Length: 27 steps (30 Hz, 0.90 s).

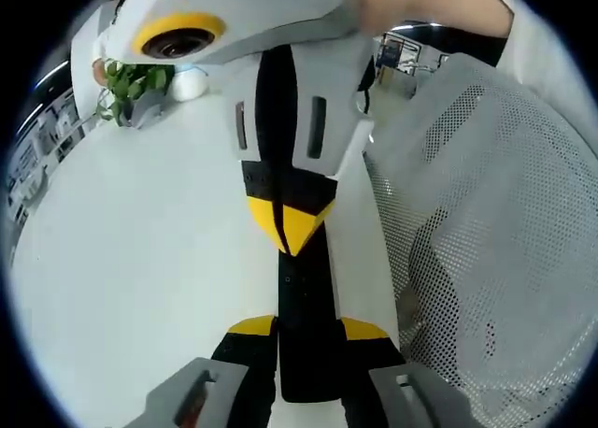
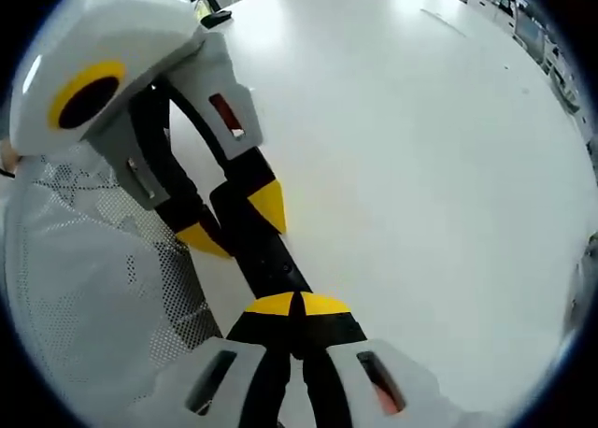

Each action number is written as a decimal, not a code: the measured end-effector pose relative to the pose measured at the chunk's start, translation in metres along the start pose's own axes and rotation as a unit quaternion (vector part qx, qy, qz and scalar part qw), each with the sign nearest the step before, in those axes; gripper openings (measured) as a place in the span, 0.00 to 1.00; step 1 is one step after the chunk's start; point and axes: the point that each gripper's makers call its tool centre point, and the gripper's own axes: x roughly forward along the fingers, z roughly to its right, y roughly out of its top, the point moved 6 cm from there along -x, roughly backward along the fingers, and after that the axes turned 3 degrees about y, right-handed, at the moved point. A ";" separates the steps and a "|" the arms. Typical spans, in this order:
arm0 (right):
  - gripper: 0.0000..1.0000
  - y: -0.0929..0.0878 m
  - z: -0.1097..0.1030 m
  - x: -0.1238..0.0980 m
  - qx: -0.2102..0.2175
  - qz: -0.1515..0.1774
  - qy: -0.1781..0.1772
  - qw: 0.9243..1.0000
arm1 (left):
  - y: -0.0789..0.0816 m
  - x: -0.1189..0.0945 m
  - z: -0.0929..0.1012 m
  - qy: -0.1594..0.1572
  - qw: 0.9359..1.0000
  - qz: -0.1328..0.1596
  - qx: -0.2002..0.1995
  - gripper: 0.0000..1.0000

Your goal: Press the specified remote control buttons in sequence, fully releasing each button before pressing the next.

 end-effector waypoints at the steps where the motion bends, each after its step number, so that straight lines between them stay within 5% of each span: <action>1: 0.00 0.000 0.000 0.000 0.001 0.001 0.000 1.000 | 0.000 0.000 0.000 0.000 1.000 0.000 0.000 0.24; 15: 0.00 -0.010 -0.003 -0.003 0.015 0.053 -0.002 0.998 | 0.001 0.001 0.000 0.005 1.000 -0.007 -0.012 0.24; 27: 0.00 -0.018 -0.006 -0.007 0.009 0.041 -0.026 0.999 | 0.002 0.001 0.000 0.006 1.000 -0.014 -0.004 0.24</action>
